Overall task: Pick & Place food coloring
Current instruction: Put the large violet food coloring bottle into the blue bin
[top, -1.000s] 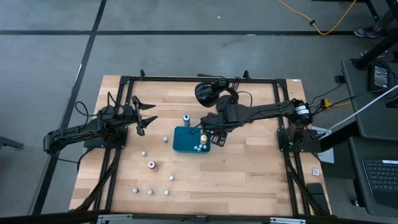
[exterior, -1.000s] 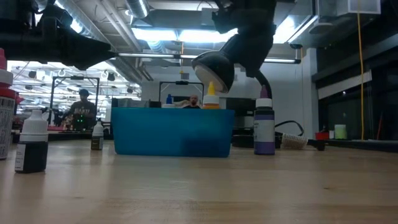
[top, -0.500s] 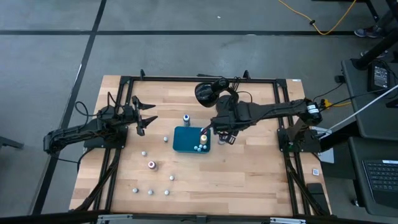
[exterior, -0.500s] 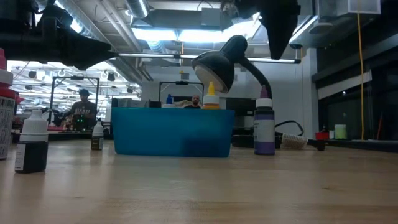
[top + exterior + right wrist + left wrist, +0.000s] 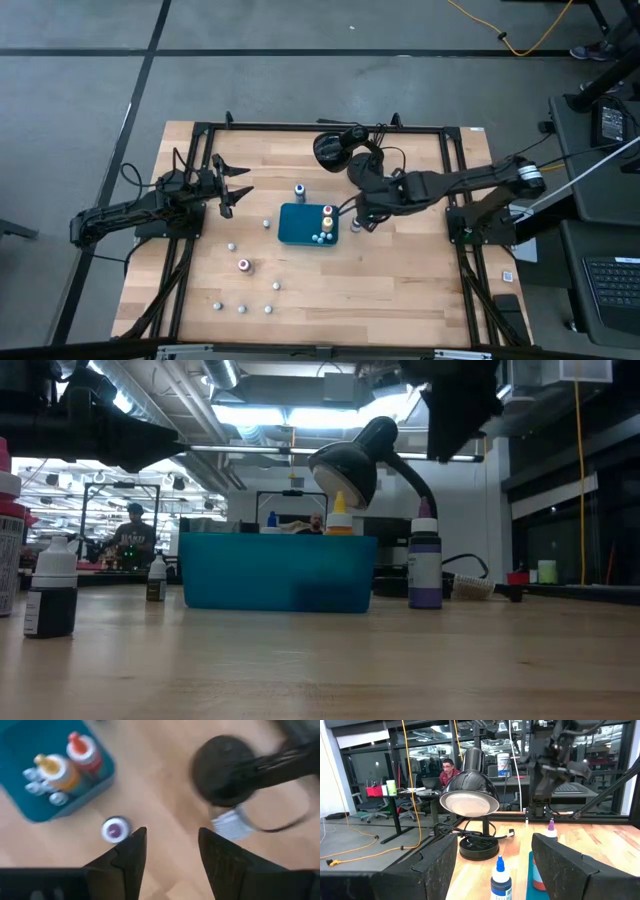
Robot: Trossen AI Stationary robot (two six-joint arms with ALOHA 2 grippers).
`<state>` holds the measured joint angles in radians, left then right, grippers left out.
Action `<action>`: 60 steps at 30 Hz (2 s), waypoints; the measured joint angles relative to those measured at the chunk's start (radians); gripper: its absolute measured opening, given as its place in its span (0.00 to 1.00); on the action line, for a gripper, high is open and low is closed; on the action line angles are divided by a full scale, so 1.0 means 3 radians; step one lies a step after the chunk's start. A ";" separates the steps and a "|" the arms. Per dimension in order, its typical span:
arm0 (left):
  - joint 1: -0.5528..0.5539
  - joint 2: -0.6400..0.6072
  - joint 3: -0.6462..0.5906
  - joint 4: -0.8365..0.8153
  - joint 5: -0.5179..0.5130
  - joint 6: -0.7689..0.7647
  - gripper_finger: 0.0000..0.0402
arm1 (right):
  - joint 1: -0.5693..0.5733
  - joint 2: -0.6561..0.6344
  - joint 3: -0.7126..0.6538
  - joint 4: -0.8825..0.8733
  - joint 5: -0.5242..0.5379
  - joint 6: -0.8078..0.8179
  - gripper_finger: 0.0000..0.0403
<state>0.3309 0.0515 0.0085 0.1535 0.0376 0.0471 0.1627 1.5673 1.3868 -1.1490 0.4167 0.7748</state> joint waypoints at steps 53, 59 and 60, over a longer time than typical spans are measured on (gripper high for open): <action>0.0000 0.0000 -0.0001 0.0000 0.0000 0.0000 0.62 | -0.0053 -0.0200 -0.1390 0.1984 -0.0637 -0.1832 0.57; 0.0000 -0.0001 0.0000 0.0000 -0.0001 0.0000 0.63 | -0.0092 -0.0143 -0.1383 0.2123 -0.0659 -0.1920 0.63; 0.0000 -0.0001 0.0000 0.0000 0.0000 0.0000 0.63 | -0.0096 -0.0123 -0.1383 0.2191 -0.0658 -0.1961 0.63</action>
<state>0.3309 0.0513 0.0085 0.1535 0.0376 0.0471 0.1339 1.5305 0.9718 -0.4917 0.2192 0.1865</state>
